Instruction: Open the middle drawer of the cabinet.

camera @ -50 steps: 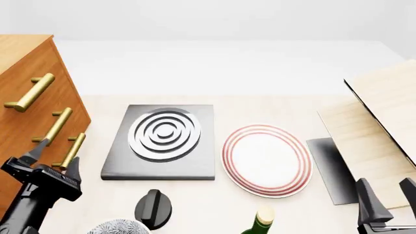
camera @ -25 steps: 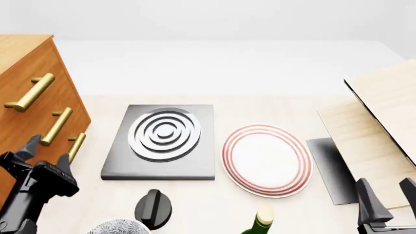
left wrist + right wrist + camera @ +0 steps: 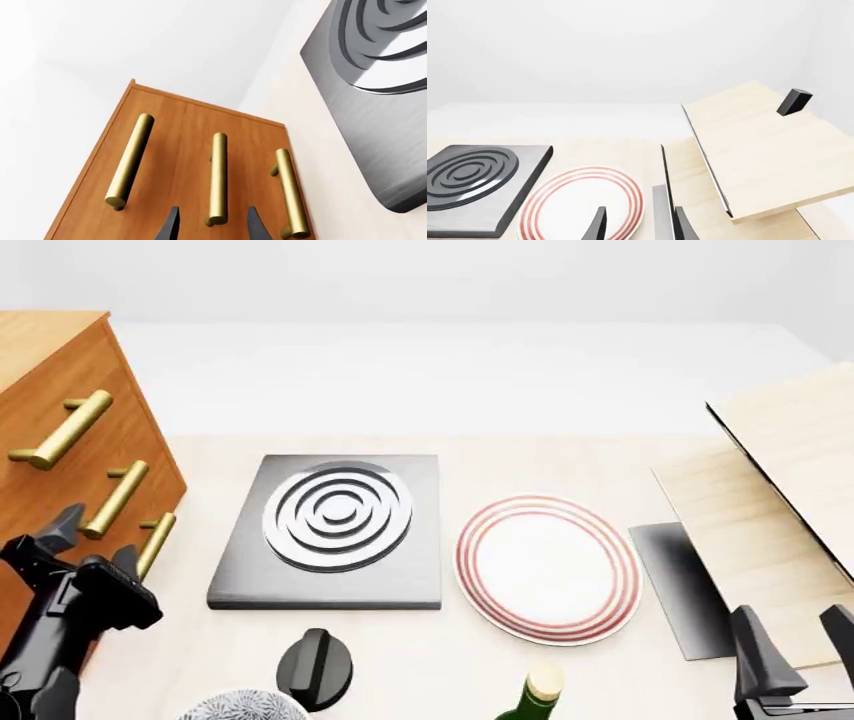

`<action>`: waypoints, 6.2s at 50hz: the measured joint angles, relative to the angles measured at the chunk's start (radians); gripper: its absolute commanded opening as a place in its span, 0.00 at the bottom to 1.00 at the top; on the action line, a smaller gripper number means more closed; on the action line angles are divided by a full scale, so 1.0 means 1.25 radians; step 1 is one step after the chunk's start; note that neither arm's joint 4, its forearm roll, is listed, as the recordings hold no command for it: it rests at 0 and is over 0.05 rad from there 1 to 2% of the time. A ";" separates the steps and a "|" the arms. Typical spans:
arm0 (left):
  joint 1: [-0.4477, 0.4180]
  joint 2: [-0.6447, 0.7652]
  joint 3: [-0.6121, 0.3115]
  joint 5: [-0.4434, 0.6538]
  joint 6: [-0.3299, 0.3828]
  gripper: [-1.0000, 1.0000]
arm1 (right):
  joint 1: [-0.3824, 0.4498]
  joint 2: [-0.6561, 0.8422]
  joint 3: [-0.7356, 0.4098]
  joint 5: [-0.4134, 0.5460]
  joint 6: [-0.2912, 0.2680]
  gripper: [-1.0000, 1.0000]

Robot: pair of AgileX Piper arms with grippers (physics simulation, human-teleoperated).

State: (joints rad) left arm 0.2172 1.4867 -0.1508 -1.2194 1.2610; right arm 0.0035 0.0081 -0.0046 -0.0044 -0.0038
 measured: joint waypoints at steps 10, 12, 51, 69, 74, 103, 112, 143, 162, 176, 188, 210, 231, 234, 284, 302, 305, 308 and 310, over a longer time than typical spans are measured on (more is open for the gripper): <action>-0.004 0.030 -0.022 0.000 0.007 1.00 | 0.000 0.000 0.000 0.000 0.000 1.00; -0.004 0.035 -0.026 0.000 0.008 1.00 | 0.000 0.000 0.000 0.000 0.000 1.00; 0.044 0.101 -0.079 0.000 0.022 1.00 | 0.000 0.000 0.000 0.000 0.000 1.00; 0.056 0.129 -0.112 0.000 0.044 1.00 | 0.000 0.000 0.000 0.000 0.000 1.00; 0.056 0.135 -0.120 0.000 0.047 1.00 | 0.000 0.000 0.000 0.000 0.000 1.00; 0.056 0.134 -0.127 0.010 0.066 0.00 | 0.000 0.000 0.000 0.000 0.000 1.00; 0.043 0.129 -0.124 0.011 0.084 0.00 | 0.000 0.000 0.000 0.000 0.000 1.00; -0.120 0.145 -0.137 0.002 0.142 0.00 | 0.000 0.000 0.000 0.000 0.000 1.00; -0.208 0.179 -0.175 -0.001 0.169 0.00 | 0.000 0.000 0.000 0.000 0.000 1.00; -0.216 0.181 -0.176 0.000 0.158 1.00 | 0.000 0.000 0.000 0.000 0.000 1.00; -0.245 0.142 -0.130 0.000 0.138 1.00 | 0.000 0.000 0.000 0.000 0.000 1.00; -0.322 -0.104 0.064 0.021 0.071 1.00 | 0.000 0.000 0.000 0.000 0.000 1.00; -0.377 -0.715 0.007 0.612 -0.143 1.00 | 0.000 0.000 0.000 0.000 0.000 1.00; -0.377 -0.780 -0.042 0.698 -0.194 1.00 | 0.000 0.000 0.000 0.000 0.000 1.00; -0.253 -0.621 -0.558 1.310 -0.939 1.00 | 0.000 0.000 0.000 0.000 0.000 1.00; -0.201 -0.571 -0.535 1.313 -0.979 1.00 | 0.000 0.000 0.000 0.000 0.000 1.00; -0.195 -0.558 -0.523 1.298 -0.979 1.00 | 0.000 0.000 0.000 0.000 0.000 1.00; -0.191 -0.544 -0.510 1.281 -0.978 1.00 | 0.000 0.000 0.000 0.000 0.000 1.00; -0.189 -0.534 -0.500 1.268 -0.977 1.00 | 0.000 0.000 0.000 0.000 0.000 1.00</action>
State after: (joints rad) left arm -0.0186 0.8192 -0.7757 0.3653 0.0399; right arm 0.0036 0.0081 -0.0046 -0.0044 -0.0038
